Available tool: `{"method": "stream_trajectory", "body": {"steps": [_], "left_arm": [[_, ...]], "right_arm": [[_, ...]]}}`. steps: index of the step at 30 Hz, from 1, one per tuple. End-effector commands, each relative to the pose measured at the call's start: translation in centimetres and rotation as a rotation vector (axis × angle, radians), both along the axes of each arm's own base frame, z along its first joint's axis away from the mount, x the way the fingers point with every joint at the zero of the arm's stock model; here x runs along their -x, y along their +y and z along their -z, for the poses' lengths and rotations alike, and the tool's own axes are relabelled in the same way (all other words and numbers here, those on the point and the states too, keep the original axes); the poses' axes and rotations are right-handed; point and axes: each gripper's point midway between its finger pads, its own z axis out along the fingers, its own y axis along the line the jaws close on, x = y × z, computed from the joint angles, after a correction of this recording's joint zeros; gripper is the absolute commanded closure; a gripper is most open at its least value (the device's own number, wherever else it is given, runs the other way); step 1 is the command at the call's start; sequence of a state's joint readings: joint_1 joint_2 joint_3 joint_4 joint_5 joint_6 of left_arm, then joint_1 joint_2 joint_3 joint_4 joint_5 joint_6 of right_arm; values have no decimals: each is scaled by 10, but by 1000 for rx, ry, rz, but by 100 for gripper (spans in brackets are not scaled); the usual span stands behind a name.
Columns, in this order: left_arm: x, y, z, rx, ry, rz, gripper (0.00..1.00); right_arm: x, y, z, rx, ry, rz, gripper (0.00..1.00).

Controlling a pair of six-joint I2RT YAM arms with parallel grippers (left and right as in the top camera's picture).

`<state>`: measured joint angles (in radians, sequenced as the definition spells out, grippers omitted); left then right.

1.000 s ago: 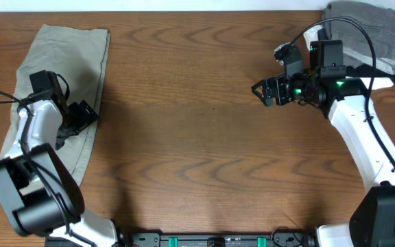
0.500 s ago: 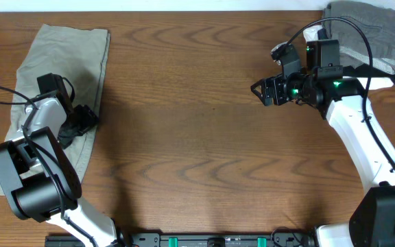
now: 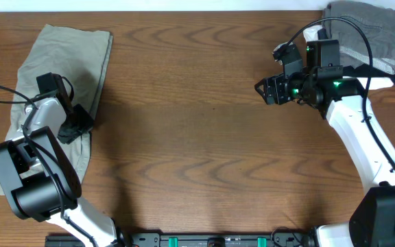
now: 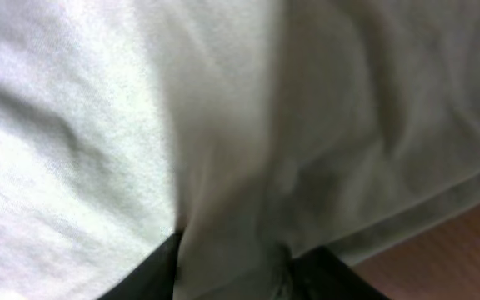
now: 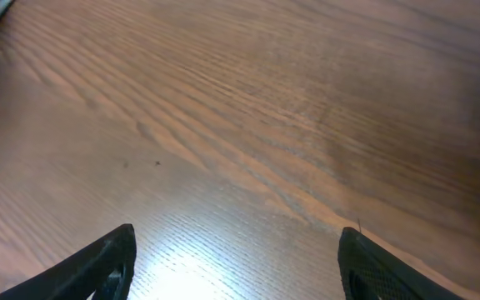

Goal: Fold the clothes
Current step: 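Reach the left gripper to the khaki shorts and grasp the fabric, then lift the shorts with the left gripper toward the center, right gripper approaching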

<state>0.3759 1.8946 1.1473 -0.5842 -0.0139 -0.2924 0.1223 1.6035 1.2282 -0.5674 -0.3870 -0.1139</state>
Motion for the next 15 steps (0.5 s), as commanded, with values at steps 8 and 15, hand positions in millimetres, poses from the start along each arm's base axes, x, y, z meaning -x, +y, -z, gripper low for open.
{"method": "stream_trajectory", "body": {"steps": [8,15], "left_arm": [[-29,-75,-31,181,-83,162,94],[-71,-167,-92,149,-237,445,94]], "right_arm": [[-6,1,-5,15,-24,-3,34],[-6,2,-5,4,-14,12,39]]}}
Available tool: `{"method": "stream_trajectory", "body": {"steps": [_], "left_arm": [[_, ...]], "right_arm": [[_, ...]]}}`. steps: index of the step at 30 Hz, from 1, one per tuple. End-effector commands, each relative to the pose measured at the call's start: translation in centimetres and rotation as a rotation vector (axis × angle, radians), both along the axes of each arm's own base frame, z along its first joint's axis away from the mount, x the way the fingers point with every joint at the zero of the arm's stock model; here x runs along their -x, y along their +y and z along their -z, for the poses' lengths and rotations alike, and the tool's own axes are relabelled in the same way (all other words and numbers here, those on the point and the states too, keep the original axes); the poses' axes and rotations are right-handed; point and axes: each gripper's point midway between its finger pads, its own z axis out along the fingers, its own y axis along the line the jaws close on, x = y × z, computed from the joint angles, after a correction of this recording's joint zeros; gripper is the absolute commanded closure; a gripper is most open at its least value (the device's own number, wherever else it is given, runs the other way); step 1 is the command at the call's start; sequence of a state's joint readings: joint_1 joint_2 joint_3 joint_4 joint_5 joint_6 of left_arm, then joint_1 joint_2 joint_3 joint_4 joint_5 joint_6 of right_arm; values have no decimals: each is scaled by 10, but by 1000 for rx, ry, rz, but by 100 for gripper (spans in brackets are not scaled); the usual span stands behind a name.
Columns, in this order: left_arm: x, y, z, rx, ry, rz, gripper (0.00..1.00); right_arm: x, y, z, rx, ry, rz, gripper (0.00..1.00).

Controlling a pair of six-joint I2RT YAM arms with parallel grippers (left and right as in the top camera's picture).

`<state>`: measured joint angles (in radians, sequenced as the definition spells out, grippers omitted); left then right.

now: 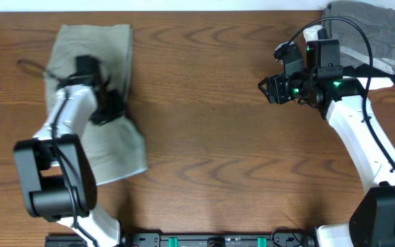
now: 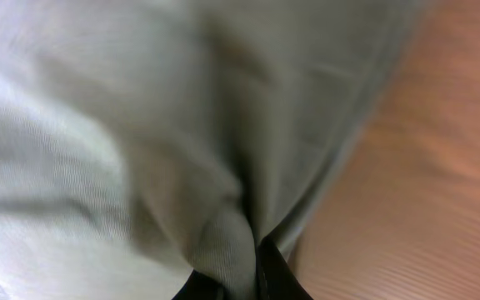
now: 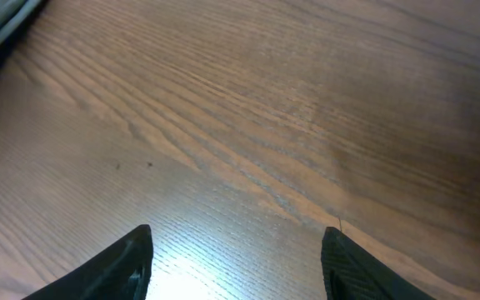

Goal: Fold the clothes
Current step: 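Lift the shorts with the left gripper toward the center, right gripper approaching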

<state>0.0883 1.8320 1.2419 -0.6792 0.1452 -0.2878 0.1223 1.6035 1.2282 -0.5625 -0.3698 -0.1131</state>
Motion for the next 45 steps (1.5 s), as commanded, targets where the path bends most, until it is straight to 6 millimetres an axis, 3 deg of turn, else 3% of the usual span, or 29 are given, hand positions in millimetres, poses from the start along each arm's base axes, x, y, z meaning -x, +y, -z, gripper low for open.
{"method": "stream_trajectory", "body": {"steps": [1,7,11,15,21,29,40,43,45], "left_arm": [[-31,-53,-57,30,-172,148,94],[-58,-125,-112,54,-336,296,94],[-69,-143,-132,81,-403,286,94],[-71,-147,-138,106,-417,267,94],[-71,-150,-139,121,-420,273,94],[-67,-161,-141,185,-413,303,94],[-67,-161,-142,185,-414,303,94],[-67,-161,-142,185,-414,303,94],[-67,-161,-142,185,-414,303,94]], "right_arm": [[-4,4,-5,-14,-3,8,39],[2,10,-5,-61,34,7,40],[19,34,-11,-150,44,-147,37],[33,59,-20,-187,-4,-321,32],[46,95,-17,-163,-37,-456,37],[37,130,28,-49,-37,-502,47],[31,147,69,-86,14,-534,48],[28,148,73,-86,11,-534,60],[25,149,76,-94,13,-522,77]]}}
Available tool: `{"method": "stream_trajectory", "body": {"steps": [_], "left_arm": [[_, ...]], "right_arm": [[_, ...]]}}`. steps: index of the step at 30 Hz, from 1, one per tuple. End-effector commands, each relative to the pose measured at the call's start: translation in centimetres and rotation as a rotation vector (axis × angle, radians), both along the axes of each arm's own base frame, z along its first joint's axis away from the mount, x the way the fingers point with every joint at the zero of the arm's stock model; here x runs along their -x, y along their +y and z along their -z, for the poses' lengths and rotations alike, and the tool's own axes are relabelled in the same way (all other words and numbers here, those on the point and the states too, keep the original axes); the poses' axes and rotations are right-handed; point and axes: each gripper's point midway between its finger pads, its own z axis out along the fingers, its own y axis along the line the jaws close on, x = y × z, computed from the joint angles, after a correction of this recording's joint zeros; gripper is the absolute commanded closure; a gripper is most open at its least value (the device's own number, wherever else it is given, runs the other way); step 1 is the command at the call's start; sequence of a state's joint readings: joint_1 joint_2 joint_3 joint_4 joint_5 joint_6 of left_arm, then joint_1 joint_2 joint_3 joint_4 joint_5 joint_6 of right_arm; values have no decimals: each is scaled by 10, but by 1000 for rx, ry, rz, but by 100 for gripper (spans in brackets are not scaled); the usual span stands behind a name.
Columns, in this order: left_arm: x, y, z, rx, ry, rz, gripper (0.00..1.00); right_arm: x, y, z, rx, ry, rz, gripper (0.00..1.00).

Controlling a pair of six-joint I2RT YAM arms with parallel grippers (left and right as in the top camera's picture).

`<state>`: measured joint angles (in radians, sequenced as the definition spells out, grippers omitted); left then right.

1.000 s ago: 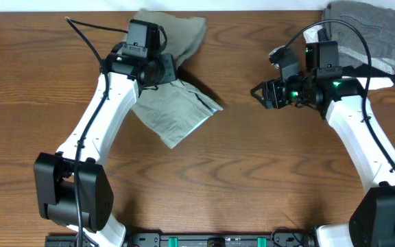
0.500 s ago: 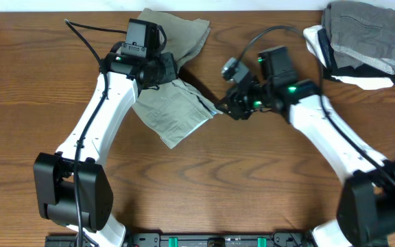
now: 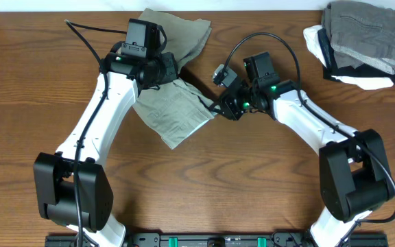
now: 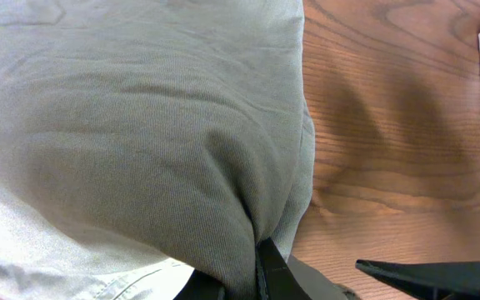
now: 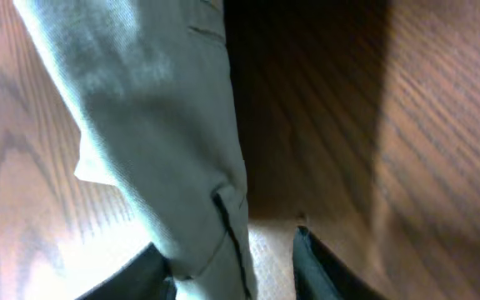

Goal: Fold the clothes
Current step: 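Lift the shorts with the left gripper toward the center, right gripper approaching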

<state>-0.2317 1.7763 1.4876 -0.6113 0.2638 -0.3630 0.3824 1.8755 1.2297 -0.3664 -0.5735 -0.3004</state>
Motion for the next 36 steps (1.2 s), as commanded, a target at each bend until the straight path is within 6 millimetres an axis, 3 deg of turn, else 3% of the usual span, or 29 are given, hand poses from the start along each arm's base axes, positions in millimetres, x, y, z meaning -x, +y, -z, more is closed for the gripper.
{"method": "stream_trajectory", "body": {"steps": [1,3,7,10,11,13,18,24,29,36], "left_arm": [[-6,-3,-26,28,-62,8,94],[-6,-3,-26,28,-62,8,94],[-5,-3,-26,27,-60,8,91],[-2,-2,-23,18,-45,15,30],[1,-1,-21,12,-33,19,20],[7,0,-17,5,-2,21,10],[32,-10,-5,-61,57,142,9],[53,-54,-4,-93,47,285,9],[54,-89,-8,-63,-6,321,9],[42,-79,3,-95,15,131,9]], "right_arm": [[-3,9,3,-20,13,-3,90],[-5,10,3,-29,16,7,99],[-4,13,2,-46,23,5,99],[-6,12,1,-54,37,29,99],[-7,11,1,-56,41,38,99],[-11,7,0,-63,56,68,99],[-22,-12,0,-73,82,143,99],[-35,-33,1,-82,104,223,99],[-39,-43,1,-99,143,285,99],[-36,-38,-4,-145,187,286,99]]}}
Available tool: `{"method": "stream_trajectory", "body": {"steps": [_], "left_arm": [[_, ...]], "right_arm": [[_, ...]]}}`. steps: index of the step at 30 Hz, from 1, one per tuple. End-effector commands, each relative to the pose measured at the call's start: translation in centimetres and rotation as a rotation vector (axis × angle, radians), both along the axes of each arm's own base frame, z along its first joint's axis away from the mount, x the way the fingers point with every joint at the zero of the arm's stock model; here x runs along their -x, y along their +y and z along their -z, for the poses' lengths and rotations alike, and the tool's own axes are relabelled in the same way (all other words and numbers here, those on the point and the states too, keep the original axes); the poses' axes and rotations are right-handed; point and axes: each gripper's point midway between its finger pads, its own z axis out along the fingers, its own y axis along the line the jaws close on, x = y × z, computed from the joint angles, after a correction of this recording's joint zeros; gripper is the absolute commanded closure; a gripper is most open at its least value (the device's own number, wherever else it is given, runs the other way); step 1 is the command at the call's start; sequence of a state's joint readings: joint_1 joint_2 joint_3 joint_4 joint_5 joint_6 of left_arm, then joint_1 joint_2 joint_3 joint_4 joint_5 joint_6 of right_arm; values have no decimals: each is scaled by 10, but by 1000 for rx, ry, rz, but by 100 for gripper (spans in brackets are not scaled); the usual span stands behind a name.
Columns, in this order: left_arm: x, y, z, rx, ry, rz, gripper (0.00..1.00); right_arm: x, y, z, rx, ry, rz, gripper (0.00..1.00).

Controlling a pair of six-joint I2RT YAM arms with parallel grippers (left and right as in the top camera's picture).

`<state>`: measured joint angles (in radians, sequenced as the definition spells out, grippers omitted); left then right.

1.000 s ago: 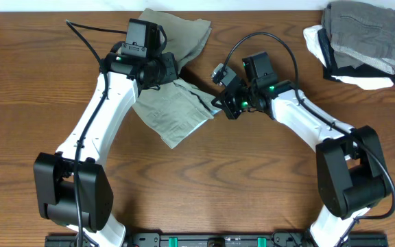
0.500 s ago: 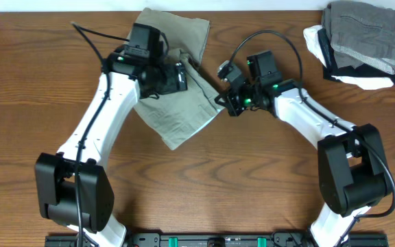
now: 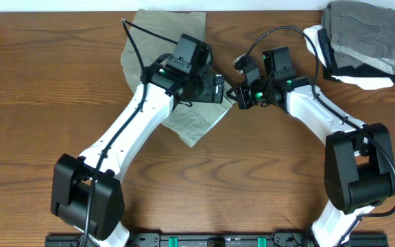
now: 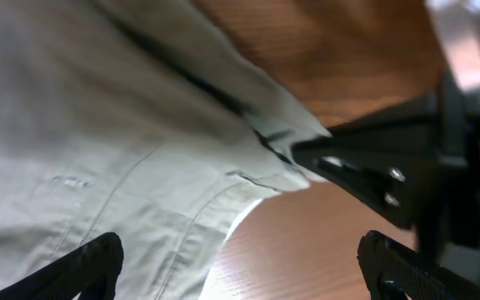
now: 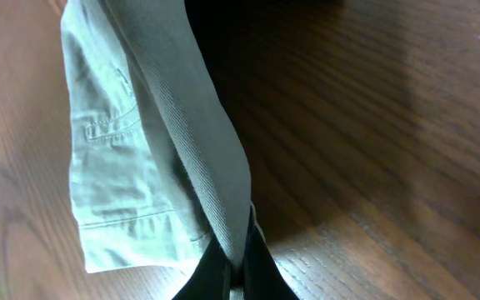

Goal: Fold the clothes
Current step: 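Lift the shorts with the left gripper toward the center, right gripper approaching, then grasp the shorts' leg with the right gripper beside the left gripper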

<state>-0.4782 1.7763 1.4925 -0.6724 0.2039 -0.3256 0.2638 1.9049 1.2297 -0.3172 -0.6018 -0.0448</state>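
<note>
An olive-grey garment (image 3: 163, 27) lies crumpled at the table's top centre, its lower flap (image 3: 197, 127) spread toward me. My right gripper (image 3: 236, 97) sits at the garment's right edge, shut on a raised fold of the cloth (image 5: 215, 167); in the right wrist view its fingers (image 5: 238, 279) pinch that fold. My left gripper (image 3: 217, 88) hovers just left of it, open. In the left wrist view its fingertips (image 4: 90, 262) stand wide apart over the cloth (image 4: 82, 125) and bare wood, and the right gripper's fingers (image 4: 365, 162) show gripping the edge.
A stack of folded clothes (image 3: 362, 31), grey on top of black and white, rests in the top right corner. The brown wooden table (image 3: 204, 192) stretches bare below the garment. The two arms cross close together near the centre.
My left gripper, then shut on the garment, is now open. My right gripper, then open beside the garment's edge, is now shut on a fold there. The garment lies slightly further right.
The garment lay at the far left with my left gripper shut on it, and my right gripper hung open near the stack. It then sat further right, then at the top centre with the right gripper open at its edge. Now the right holds it, the left is open.
</note>
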Motion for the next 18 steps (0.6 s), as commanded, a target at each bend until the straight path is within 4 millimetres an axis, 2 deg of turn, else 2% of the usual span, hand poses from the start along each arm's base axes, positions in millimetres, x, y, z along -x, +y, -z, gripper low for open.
{"method": "stream_trajectory", "body": {"steps": [1,6,12,18], "left_arm": [[-11,11,-4,-7,-5,-140,9],[-15,11,8,31,49,-289,10],[-16,-8,29,64,101,-354,11],[-25,-13,29,85,68,-416,11]], "right_arm": [[-3,4,-9,-61,23,10,99],[-6,6,-12,-82,28,28,99],[-9,7,-14,-91,24,39,99],[-8,6,-14,-91,28,40,99]]}}
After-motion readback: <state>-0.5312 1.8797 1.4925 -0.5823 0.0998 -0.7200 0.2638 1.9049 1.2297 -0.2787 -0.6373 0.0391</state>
